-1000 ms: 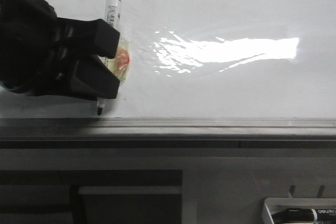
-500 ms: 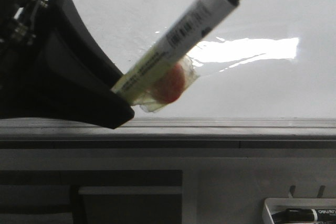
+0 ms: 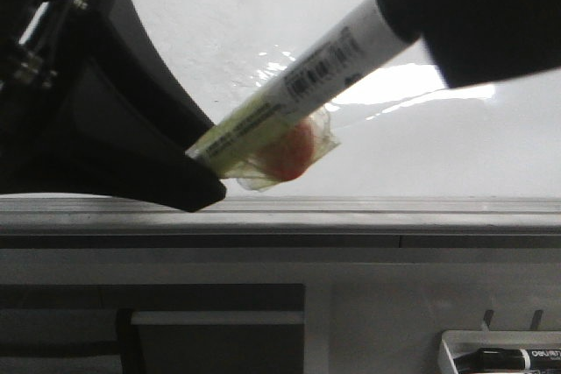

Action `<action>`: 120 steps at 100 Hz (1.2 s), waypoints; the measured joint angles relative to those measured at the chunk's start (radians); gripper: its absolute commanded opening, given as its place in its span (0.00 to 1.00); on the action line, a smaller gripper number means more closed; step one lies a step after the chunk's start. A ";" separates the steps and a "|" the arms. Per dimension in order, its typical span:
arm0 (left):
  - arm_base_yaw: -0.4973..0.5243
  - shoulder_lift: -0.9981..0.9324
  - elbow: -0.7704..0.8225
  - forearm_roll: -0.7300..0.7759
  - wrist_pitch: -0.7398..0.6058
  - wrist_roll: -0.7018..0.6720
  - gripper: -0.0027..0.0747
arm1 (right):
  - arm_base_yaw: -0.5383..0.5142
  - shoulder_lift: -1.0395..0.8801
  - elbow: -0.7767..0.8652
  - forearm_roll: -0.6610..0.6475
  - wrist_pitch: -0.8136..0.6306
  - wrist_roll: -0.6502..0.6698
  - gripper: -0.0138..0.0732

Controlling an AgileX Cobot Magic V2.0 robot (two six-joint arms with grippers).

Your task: Write number 5 on whiteboard

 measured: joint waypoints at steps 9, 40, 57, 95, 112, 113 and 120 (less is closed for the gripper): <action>0.000 0.000 0.000 0.002 0.000 0.000 0.01 | 0.008 0.046 -0.001 0.000 -0.034 0.000 0.65; 0.000 0.000 0.000 0.002 -0.002 0.000 0.01 | 0.008 0.153 -0.001 0.000 -0.145 0.000 0.63; 0.000 0.000 0.000 0.002 -0.002 0.000 0.01 | 0.008 0.182 -0.002 0.000 -0.159 0.000 0.54; 0.000 0.000 0.000 0.008 0.015 0.000 0.01 | 0.008 0.228 -0.002 -0.006 -0.170 -0.002 0.33; 0.000 0.000 0.000 0.006 0.026 -0.008 0.01 | 0.008 0.230 -0.002 -0.021 -0.175 -0.004 0.08; 0.000 0.000 0.000 0.006 0.028 -0.008 0.01 | 0.008 0.230 -0.002 -0.023 -0.175 -0.004 0.08; 0.000 0.000 0.000 0.006 0.027 -0.008 0.01 | 0.008 0.232 -0.002 -0.023 -0.175 -0.004 0.09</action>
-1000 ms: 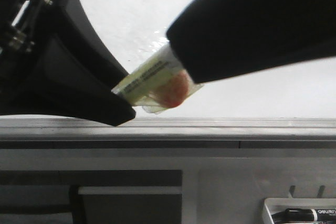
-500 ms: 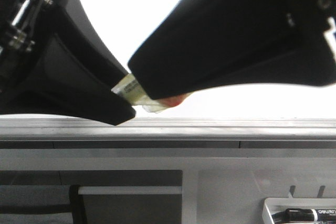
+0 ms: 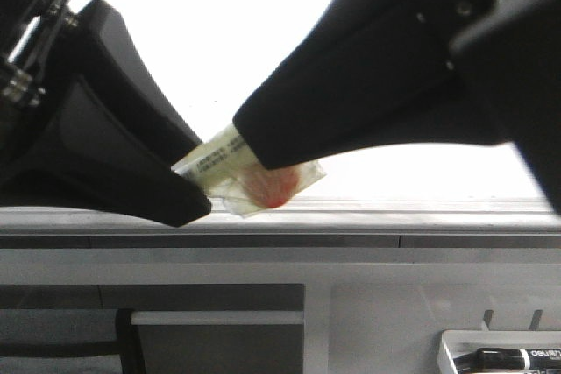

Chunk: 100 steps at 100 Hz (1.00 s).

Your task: Write number 5 on whiteboard

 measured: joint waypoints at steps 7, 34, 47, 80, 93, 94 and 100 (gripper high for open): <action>0.000 0.000 0.000 0.000 0.002 -0.002 0.01 | 0.000 0.000 0.000 -0.001 0.000 -0.001 0.09; -0.002 -0.002 0.004 -0.003 -0.062 -0.066 0.53 | 0.000 0.000 -0.002 -0.001 -0.010 -0.001 0.09; -0.004 -0.031 0.000 -0.007 -0.115 -0.097 0.78 | -0.026 -0.029 -0.002 0.007 -0.008 -0.001 0.10; 0.107 -0.282 0.017 -0.012 -0.123 -0.277 0.53 | -0.184 -0.231 0.037 0.012 0.042 0.041 0.11; 0.247 -0.430 0.091 -0.013 -0.154 -0.428 0.41 | -0.208 -0.311 0.090 0.012 0.042 0.084 0.11; 0.254 -0.438 0.096 -0.013 -0.156 -0.435 0.40 | -0.208 -0.317 0.095 0.012 0.042 0.084 0.11; 0.318 -0.507 0.138 -0.016 -0.163 -0.491 0.32 | -0.208 -0.327 0.108 0.012 0.042 0.091 0.11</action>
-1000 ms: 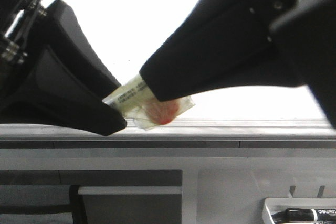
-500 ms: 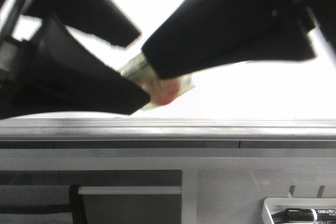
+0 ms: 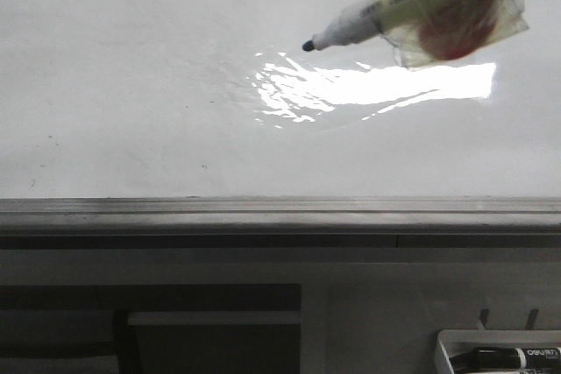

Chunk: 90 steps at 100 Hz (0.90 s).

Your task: Write number 5 on whiteboard

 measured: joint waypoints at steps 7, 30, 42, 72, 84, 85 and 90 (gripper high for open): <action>0.063 -0.061 0.045 -0.025 -0.001 -0.031 0.21 | -0.005 0.004 0.005 0.000 -0.005 0.002 0.11; 0.171 -0.140 0.120 -0.153 -0.004 -0.053 0.01 | -0.025 0.118 -0.057 0.000 -0.075 0.004 0.11; 0.175 -0.140 0.121 -0.169 -0.011 -0.055 0.01 | -0.059 0.217 -0.138 0.002 -0.060 0.005 0.11; 0.175 -0.140 0.121 -0.195 -0.011 -0.055 0.01 | -0.132 0.359 -0.256 0.020 -0.026 0.008 0.11; 0.175 -0.140 0.121 -0.197 -0.011 -0.055 0.01 | -0.150 0.385 -0.269 0.022 -0.026 0.008 0.11; 0.175 -0.140 0.121 -0.197 -0.011 -0.055 0.01 | -0.152 0.387 -0.272 0.022 -0.026 0.008 0.11; 0.175 -0.140 0.121 -0.197 -0.011 -0.055 0.01 | -0.163 0.396 -0.276 0.022 -0.026 0.008 0.11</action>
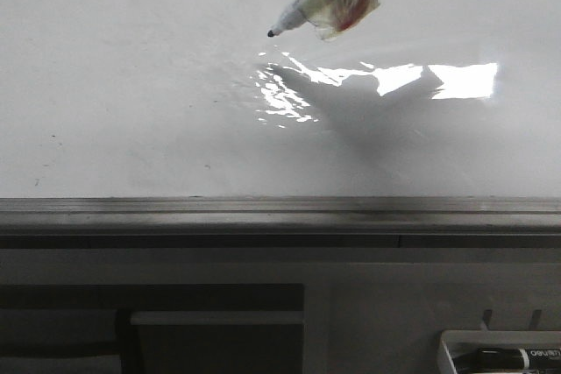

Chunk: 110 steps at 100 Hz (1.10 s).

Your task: Write number 5 on whiteboard

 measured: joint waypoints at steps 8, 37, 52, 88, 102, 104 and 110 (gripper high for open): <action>0.000 0.000 0.000 0.000 0.000 0.000 0.01 | -0.012 0.013 -0.002 0.000 -0.002 0.000 0.11; 0.000 0.000 0.000 -0.001 0.000 0.000 0.01 | -0.025 0.047 -0.004 0.006 -0.002 0.000 0.11; 0.000 0.000 0.000 -0.001 0.000 0.000 0.01 | -0.025 0.058 -0.011 0.010 0.026 0.000 0.11; 0.000 0.000 0.000 -0.001 0.000 0.000 0.01 | -0.025 0.064 -0.012 0.015 0.098 0.035 0.11; 0.000 0.000 0.000 -0.001 0.000 0.000 0.01 | -0.025 0.064 -0.012 0.015 0.098 0.037 0.11; 0.000 0.000 0.000 -0.001 0.000 0.000 0.01 | -0.025 0.064 -0.012 0.015 0.098 0.039 0.11; 0.000 0.000 0.000 -0.001 0.000 0.000 0.01 | -0.025 0.062 -0.012 0.015 0.098 0.043 0.11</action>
